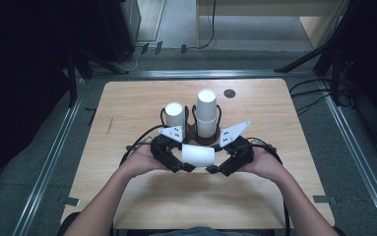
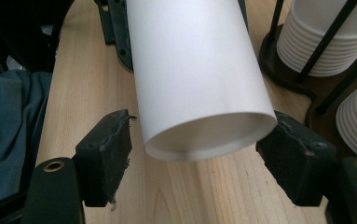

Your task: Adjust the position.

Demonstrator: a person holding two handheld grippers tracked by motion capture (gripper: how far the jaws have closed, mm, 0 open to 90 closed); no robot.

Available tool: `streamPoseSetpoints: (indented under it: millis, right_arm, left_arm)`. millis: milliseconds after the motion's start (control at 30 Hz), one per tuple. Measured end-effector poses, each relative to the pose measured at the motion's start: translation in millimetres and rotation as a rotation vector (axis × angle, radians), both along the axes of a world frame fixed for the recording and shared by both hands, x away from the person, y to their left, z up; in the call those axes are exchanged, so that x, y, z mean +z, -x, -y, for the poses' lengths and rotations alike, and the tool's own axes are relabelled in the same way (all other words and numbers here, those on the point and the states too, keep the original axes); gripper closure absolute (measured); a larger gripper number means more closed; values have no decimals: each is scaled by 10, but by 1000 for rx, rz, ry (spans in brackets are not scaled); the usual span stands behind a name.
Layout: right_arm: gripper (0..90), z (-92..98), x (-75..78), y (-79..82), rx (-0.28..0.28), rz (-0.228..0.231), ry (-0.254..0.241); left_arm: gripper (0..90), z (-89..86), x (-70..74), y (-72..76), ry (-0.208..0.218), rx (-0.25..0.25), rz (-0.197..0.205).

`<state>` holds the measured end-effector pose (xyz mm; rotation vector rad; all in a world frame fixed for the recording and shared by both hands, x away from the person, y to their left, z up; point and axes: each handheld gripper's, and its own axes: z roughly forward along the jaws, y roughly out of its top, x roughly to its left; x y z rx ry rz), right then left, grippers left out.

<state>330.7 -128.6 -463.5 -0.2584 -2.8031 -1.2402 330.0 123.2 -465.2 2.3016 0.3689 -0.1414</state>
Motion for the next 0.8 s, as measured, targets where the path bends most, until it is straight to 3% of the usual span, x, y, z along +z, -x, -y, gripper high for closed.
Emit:
streamPoseSetpoints:
  millis: [67, 367, 533, 800]
  right_arm:
    - [268, -10, -21, -2, -5, 2, 20]
    - [261, -40, -87, -5, -23, 24, 83]
    - [261, -43, -98, -11, -31, 32, 95]
    - [261, -64, -119, -12, -33, 44, 110]
  left_arm:
    - [257, -11, 34, 5, 3, 2, -5]
    - [255, 2, 181, 14, -98, 23, 20]
    - [254, 40, 232, 10, -159, 16, 53]
    - [254, 121, 217, -49, -237, 12, 46]
